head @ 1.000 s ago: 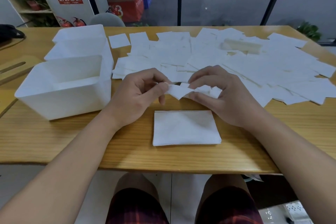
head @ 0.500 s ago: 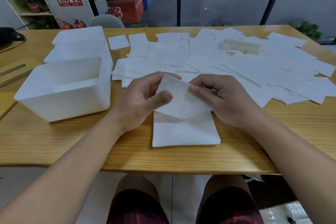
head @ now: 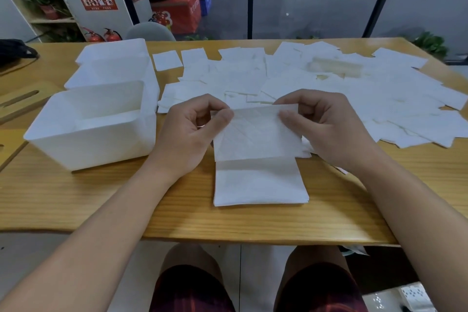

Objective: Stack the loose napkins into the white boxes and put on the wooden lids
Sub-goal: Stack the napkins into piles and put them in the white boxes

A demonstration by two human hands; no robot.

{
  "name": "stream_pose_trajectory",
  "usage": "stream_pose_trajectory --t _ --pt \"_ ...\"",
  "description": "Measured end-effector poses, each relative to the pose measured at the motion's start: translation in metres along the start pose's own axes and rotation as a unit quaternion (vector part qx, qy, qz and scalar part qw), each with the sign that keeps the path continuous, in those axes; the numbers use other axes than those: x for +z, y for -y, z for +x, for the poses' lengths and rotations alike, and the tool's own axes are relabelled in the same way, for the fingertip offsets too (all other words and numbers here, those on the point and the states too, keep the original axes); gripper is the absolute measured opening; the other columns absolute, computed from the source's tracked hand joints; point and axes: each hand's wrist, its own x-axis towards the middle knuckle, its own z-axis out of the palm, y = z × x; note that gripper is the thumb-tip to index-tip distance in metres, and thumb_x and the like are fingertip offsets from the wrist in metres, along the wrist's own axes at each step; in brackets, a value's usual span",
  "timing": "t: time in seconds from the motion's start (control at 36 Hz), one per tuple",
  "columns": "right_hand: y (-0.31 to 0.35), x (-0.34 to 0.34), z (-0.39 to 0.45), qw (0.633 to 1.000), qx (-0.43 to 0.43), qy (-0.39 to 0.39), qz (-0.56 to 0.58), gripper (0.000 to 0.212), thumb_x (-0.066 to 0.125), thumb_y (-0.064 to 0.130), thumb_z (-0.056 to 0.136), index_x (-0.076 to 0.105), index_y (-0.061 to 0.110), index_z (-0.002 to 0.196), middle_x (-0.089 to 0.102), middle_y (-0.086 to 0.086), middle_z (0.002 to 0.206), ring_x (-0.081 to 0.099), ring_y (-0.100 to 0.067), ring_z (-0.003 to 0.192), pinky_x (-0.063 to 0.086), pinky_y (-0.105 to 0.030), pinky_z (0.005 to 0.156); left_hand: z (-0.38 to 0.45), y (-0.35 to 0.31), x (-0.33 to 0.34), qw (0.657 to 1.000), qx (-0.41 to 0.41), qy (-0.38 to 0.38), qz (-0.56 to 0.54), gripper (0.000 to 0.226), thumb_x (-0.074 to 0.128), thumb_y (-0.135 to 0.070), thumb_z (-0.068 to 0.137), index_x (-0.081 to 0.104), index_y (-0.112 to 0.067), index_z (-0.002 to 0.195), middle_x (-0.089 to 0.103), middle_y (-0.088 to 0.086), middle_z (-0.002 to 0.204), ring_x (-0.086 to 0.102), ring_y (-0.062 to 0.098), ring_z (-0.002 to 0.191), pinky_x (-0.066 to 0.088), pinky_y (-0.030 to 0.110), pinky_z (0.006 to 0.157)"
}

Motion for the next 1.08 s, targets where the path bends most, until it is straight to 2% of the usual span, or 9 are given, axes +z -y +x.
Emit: stream_pose_trajectory --t 0.06,0.14,0.25,0.36,0.44,0.53,0.72,0.83,1.08 --pt "0.001 -0.005 0.001 0.999 0.026 0.028 0.008 0.015 0.070 0.015 0.105 0.080 0.021 0.116 0.064 -0.024 0.076 0.063 -0.043 0.070 0.049 -0.055 0.066 0.000 -0.002 -0.003 0.999 -0.028 0.011 -0.013 0.010 0.075 -0.020 0.103 0.079 -0.011 0.102 0.074 0.017 0.090 0.066 0.042 0.083 0.057 0.044 0.069" --pt "0.005 -0.014 0.001 0.989 0.089 0.107 0.047 0.020 0.071 0.014 0.103 0.077 0.023 0.120 0.056 -0.044 0.082 0.058 -0.056 0.068 0.049 -0.059 0.064 -0.001 -0.004 -0.009 0.990 -0.102 0.083 -0.044 0.009 0.076 -0.019 0.102 0.079 -0.010 0.103 0.070 0.022 0.082 0.059 0.030 0.060 0.049 0.031 0.051" --pt "0.008 -0.019 -0.001 0.969 0.138 0.206 0.000 0.025 0.073 0.009 0.100 0.074 0.024 0.120 0.060 -0.031 0.070 0.050 -0.030 0.052 0.038 -0.036 0.057 -0.003 -0.009 -0.015 0.969 -0.164 0.182 -0.029 0.008 0.077 -0.020 0.101 0.077 -0.018 0.109 0.053 0.021 0.065 0.048 0.022 0.050 0.040 0.026 0.048" --pt "0.007 -0.013 -0.002 0.958 0.129 0.232 -0.106 0.023 0.079 0.015 0.094 0.073 0.029 0.110 0.059 -0.011 0.062 0.051 -0.021 0.052 0.043 -0.033 0.060 -0.005 -0.007 -0.013 0.963 -0.133 0.214 0.091 0.015 0.080 -0.024 0.099 0.075 -0.033 0.110 0.062 0.010 0.061 0.055 0.015 0.052 0.050 0.029 0.070" --pt "0.003 -0.010 -0.001 0.954 0.122 0.233 -0.143 0.025 0.086 0.022 0.089 0.072 0.032 0.108 0.056 -0.001 0.063 0.048 -0.014 0.058 0.042 -0.032 0.064 -0.005 -0.007 -0.011 0.959 -0.118 0.224 0.127 0.018 0.082 -0.024 0.097 0.075 -0.035 0.109 0.067 0.007 0.062 0.060 0.004 0.053 0.046 0.015 0.078" --pt "0.000 -0.012 -0.001 0.961 0.100 0.203 -0.159 0.027 0.092 0.031 0.084 0.073 0.031 0.103 0.057 0.002 0.064 0.049 -0.014 0.060 0.043 -0.036 0.065 -0.005 -0.007 -0.011 0.958 -0.105 0.230 0.135 0.015 0.085 -0.028 0.094 0.077 -0.034 0.105 0.061 0.005 0.059 0.051 0.005 0.053 0.044 0.005 0.072" --pt "-0.016 -0.004 0.003 0.977 0.017 0.014 -0.211 0.006 0.086 0.033 0.092 0.080 0.032 0.093 0.067 0.011 0.080 0.056 -0.005 0.065 0.044 -0.018 0.060 -0.001 0.014 -0.007 0.968 -0.048 0.116 0.219 0.019 0.081 -0.048 0.094 0.077 -0.034 0.082 0.059 -0.003 0.060 0.056 0.012 0.060 0.044 0.023 0.068" --pt "-0.023 0.002 0.005 0.951 0.000 0.057 -0.305 0.005 0.082 0.037 0.094 0.081 0.034 0.098 0.065 0.018 0.104 0.061 -0.002 0.089 0.043 -0.018 0.070 -0.002 0.018 0.000 0.967 -0.026 0.090 0.235 0.009 0.079 -0.046 0.096 0.078 -0.039 0.090 0.070 -0.015 0.079 0.065 0.009 0.078 0.052 0.027 0.072" --pt "-0.026 0.009 0.006 0.928 -0.047 0.074 -0.362 0.011 0.068 0.024 0.103 0.074 0.025 0.094 0.063 0.015 0.100 0.058 -0.007 0.088 0.052 -0.034 0.076 -0.002 0.022 0.006 0.962 -0.001 0.106 0.251 0.011 0.079 -0.036 0.099 0.077 -0.036 0.110 0.069 -0.018 0.092 0.066 0.010 0.089 0.048 0.015 0.075"
